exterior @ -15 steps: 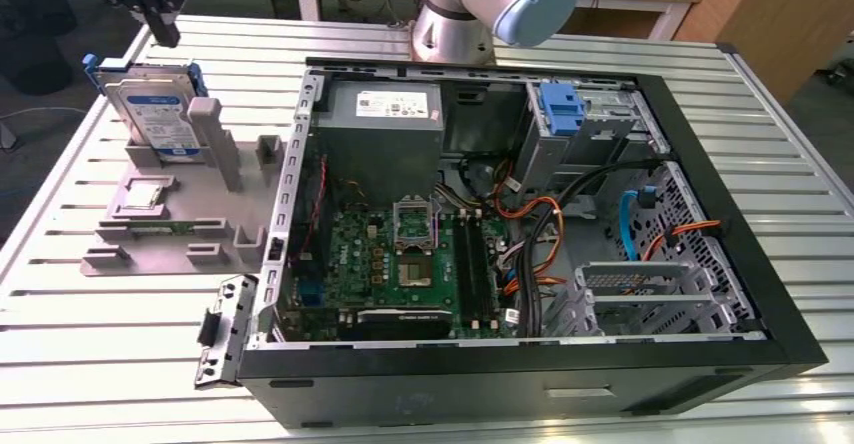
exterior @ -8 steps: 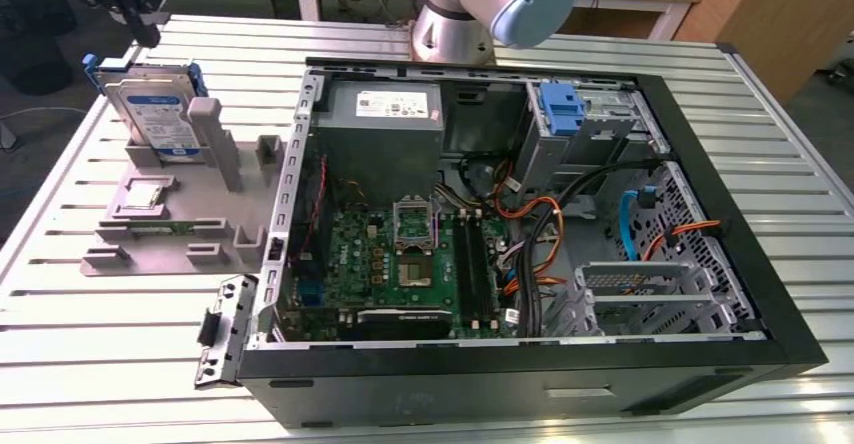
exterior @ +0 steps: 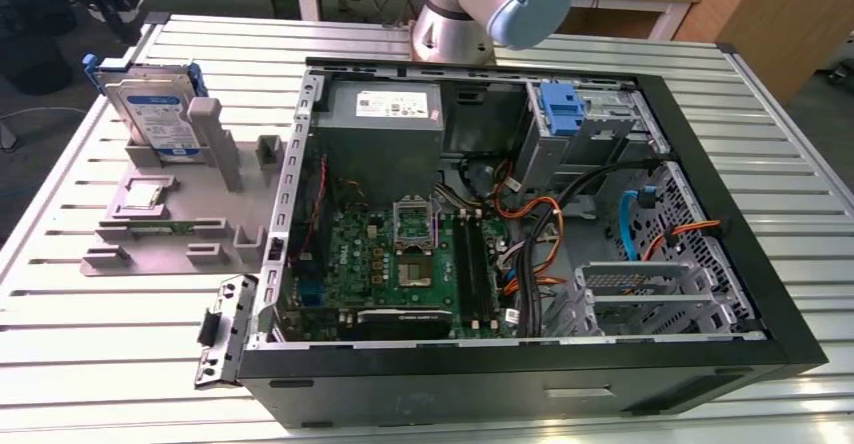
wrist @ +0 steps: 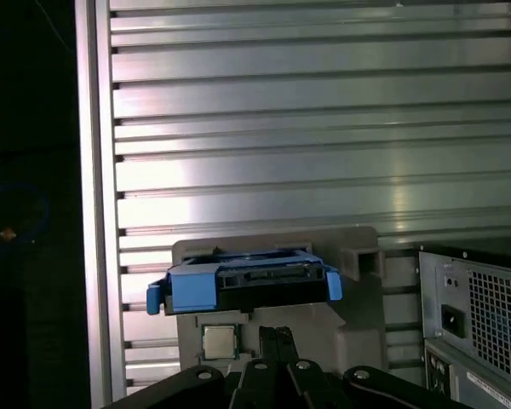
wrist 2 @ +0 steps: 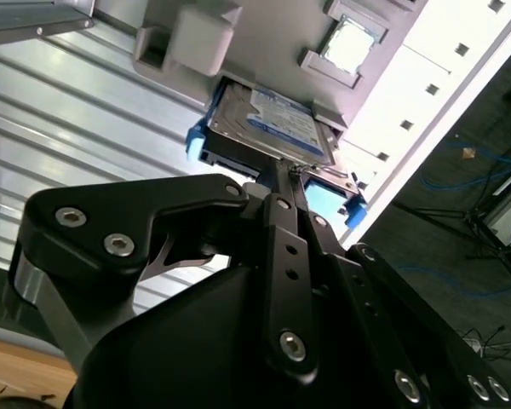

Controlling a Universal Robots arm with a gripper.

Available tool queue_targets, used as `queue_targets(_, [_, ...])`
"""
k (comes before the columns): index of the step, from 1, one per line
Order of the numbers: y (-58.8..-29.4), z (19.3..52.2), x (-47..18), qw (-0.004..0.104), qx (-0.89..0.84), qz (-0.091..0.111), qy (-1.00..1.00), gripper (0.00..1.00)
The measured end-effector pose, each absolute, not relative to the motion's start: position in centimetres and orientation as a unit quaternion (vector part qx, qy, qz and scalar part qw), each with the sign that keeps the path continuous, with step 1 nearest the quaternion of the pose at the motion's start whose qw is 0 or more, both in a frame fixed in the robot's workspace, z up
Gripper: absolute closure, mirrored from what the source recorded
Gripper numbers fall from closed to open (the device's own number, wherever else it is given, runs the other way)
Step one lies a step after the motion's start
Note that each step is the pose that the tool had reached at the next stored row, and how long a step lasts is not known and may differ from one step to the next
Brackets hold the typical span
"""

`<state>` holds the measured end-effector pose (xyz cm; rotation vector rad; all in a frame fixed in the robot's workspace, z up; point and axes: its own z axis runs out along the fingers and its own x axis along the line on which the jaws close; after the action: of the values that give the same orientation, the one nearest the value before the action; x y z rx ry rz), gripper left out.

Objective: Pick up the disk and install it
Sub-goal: 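Reach for the disk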

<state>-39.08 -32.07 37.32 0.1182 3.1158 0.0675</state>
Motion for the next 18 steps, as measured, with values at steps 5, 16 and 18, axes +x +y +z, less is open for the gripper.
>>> queue_targets(5, [-31.5, 37.2, -40.2, 0.011, 0.038, 0.022, 0.999, 0.89])
queue_targets(16, [-31.1, 37.1, -41.7, 0.010, 0.038, 0.022, 0.999, 0.89])
queue_targets(18, [-31.1, 37.1, -41.7, 0.010, 0.038, 0.022, 0.999, 0.89])
